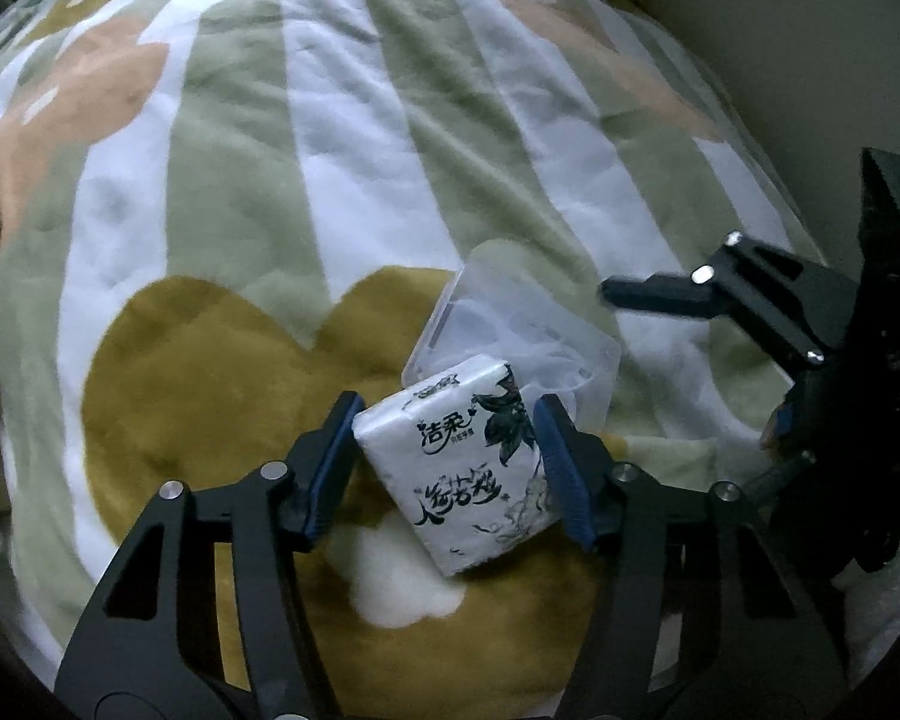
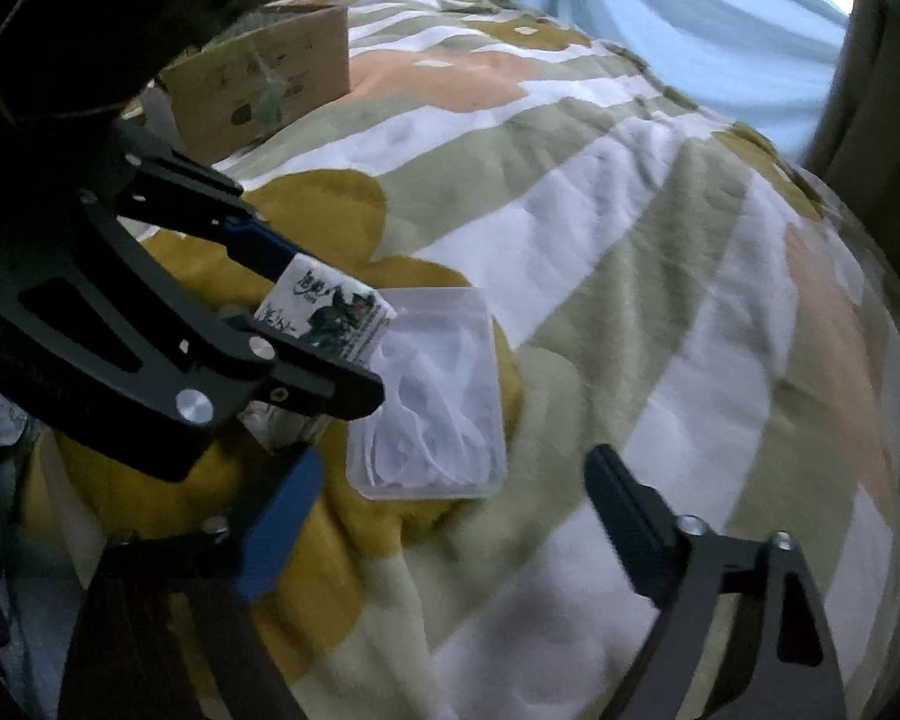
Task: Organize objects
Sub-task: 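Grasp the white tissue pack with left tool while right tool grasps clear plastic case, then carry the tissue pack and plastic case over the cardboard box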
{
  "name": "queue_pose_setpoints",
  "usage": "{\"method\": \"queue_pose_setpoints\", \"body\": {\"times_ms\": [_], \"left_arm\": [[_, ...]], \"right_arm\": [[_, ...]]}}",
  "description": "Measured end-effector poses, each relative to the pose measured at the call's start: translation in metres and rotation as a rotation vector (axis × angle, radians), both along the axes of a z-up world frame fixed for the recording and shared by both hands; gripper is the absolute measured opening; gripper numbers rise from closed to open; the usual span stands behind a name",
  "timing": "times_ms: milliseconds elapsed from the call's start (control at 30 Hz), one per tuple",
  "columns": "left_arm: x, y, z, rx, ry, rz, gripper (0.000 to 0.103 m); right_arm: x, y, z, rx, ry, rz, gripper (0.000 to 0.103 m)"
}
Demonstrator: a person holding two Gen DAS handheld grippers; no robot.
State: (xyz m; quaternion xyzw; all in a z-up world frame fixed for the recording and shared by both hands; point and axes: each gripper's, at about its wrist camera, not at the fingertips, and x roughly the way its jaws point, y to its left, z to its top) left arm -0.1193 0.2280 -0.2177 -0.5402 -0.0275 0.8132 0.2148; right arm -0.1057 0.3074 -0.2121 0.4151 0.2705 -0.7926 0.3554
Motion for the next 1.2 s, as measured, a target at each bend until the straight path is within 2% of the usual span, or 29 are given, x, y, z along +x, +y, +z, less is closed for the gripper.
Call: {"method": "queue_pose_setpoints", "body": {"times_ms": [67, 133, 167, 467, 833, 1033, 1200], "left_arm": [[0.000, -0.001, 0.000, 0.006, -0.003, 0.003, 0.053], [0.000, -0.002, 0.000, 0.003, -0.002, 0.004, 0.052], [0.000, -0.003, 0.000, 0.003, -0.002, 0.004, 0.052], [0.003, -0.011, 0.009, 0.014, 0.007, 0.014, 0.051], [0.012, -0.037, 0.037, 0.023, 0.055, 0.041, 0.051], [0.017, -0.060, 0.063, 0.031, 0.104, 0.055, 0.051], [0.018, -0.087, 0.089, 0.030, 0.159, 0.072, 0.051]], "right_arm": [[-0.002, -0.004, -0.004, -0.002, -0.021, 0.010, 0.061], [-0.005, -0.006, -0.007, -0.003, -0.046, 0.014, 0.052], [-0.005, -0.008, -0.009, -0.002, -0.058, 0.014, 0.050], [-0.003, -0.005, -0.003, -0.008, -0.040, -0.014, 0.050], [0.002, -0.005, 0.014, -0.024, -0.031, -0.060, 0.050], [0.005, -0.012, 0.035, -0.032, -0.008, -0.081, 0.050], [0.003, -0.027, 0.064, -0.054, 0.028, -0.106, 0.050]]}}
